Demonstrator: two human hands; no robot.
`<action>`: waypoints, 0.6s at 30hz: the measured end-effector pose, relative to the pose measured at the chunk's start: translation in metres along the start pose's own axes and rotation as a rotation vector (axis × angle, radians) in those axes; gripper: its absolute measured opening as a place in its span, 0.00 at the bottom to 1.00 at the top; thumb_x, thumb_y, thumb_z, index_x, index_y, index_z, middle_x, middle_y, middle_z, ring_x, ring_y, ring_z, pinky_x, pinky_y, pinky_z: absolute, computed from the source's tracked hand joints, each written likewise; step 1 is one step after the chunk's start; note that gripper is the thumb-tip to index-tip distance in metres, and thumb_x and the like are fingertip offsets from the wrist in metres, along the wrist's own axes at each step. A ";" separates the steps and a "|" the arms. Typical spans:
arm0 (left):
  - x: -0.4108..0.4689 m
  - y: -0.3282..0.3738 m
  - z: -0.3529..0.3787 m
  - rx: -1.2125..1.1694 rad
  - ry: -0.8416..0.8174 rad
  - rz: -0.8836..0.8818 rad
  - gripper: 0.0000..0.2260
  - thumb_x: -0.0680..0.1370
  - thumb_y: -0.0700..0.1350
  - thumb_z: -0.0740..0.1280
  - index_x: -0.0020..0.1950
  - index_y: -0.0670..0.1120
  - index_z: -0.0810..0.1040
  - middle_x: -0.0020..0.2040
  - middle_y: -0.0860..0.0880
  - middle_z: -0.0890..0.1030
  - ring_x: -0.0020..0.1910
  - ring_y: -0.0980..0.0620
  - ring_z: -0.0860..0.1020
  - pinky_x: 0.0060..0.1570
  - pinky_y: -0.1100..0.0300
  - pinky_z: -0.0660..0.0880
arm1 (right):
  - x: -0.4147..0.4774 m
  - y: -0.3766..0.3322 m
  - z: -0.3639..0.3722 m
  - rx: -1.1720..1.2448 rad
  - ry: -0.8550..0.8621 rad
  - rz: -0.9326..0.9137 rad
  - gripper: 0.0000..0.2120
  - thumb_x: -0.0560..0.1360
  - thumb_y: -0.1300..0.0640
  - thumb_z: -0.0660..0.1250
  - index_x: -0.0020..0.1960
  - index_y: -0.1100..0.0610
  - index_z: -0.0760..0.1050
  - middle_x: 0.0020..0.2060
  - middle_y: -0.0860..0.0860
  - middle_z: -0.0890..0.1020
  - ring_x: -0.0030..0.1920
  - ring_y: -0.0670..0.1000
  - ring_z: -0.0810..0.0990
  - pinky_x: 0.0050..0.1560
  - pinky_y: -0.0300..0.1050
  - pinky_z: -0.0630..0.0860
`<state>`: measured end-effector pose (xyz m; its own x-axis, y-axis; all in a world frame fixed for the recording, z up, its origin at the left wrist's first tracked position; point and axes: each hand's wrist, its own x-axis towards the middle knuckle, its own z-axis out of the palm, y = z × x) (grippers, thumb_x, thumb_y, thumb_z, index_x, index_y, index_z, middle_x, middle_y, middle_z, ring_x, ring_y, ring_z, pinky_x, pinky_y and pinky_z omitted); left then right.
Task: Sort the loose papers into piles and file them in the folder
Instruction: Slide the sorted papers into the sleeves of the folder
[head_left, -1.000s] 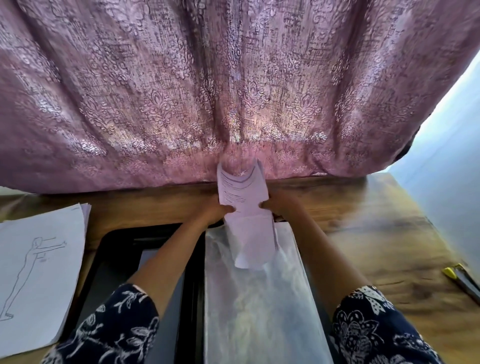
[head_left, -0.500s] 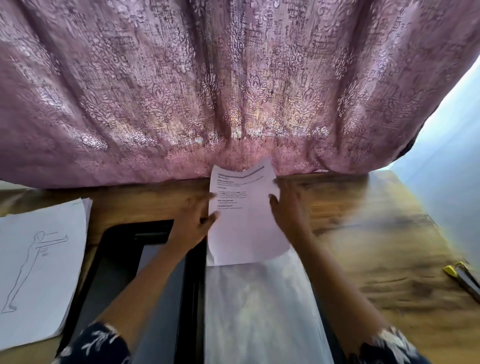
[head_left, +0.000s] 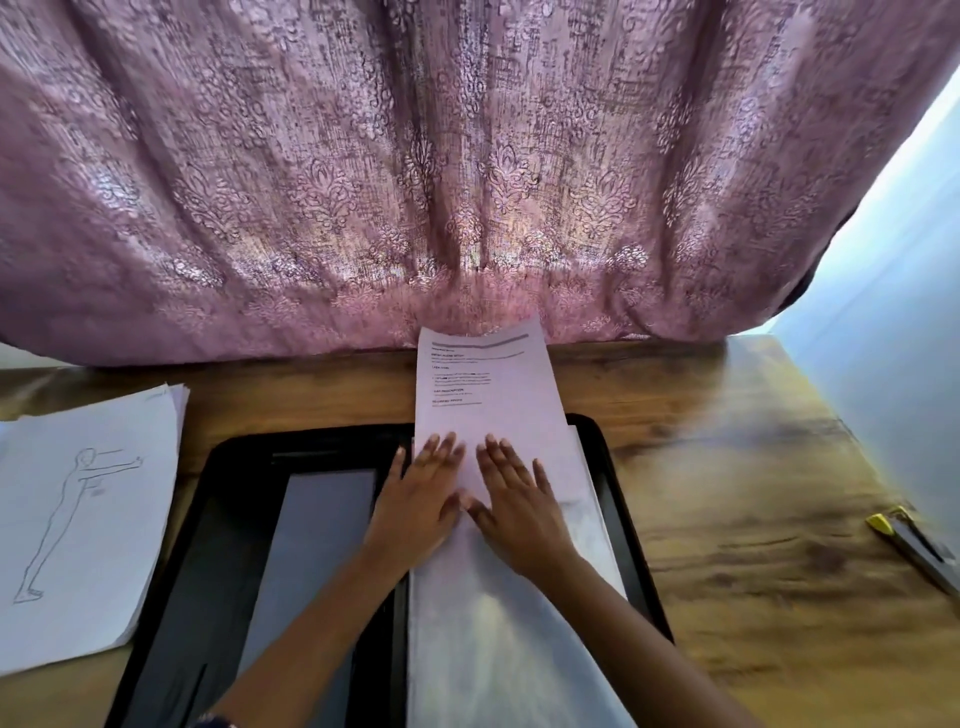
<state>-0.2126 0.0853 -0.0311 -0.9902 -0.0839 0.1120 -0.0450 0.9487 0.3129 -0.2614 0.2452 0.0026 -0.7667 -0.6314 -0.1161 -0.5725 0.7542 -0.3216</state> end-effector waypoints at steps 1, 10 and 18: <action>0.000 0.002 0.001 0.053 -0.074 -0.029 0.26 0.78 0.55 0.52 0.72 0.47 0.70 0.73 0.49 0.66 0.68 0.48 0.73 0.65 0.41 0.67 | 0.001 0.008 0.006 -0.027 -0.024 0.018 0.52 0.61 0.28 0.19 0.78 0.53 0.40 0.77 0.47 0.42 0.76 0.45 0.37 0.73 0.49 0.36; 0.001 0.023 0.008 0.108 -0.102 -0.109 0.35 0.79 0.65 0.39 0.76 0.46 0.64 0.76 0.48 0.61 0.74 0.46 0.65 0.69 0.39 0.57 | -0.005 0.038 0.016 -0.063 0.098 0.115 0.54 0.63 0.27 0.19 0.78 0.57 0.44 0.76 0.49 0.43 0.78 0.51 0.45 0.72 0.48 0.34; -0.024 0.029 0.012 0.071 -0.131 -0.288 0.33 0.81 0.60 0.40 0.72 0.41 0.69 0.72 0.43 0.69 0.71 0.44 0.69 0.66 0.42 0.65 | -0.014 0.034 0.020 -0.078 0.209 0.268 0.41 0.75 0.34 0.33 0.78 0.61 0.48 0.77 0.55 0.52 0.77 0.50 0.47 0.74 0.53 0.39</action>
<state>-0.1913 0.1183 -0.0362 -0.9439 -0.3161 -0.0952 -0.3300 0.9112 0.2466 -0.2640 0.2761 -0.0254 -0.9312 -0.3643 0.0103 -0.3565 0.9050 -0.2322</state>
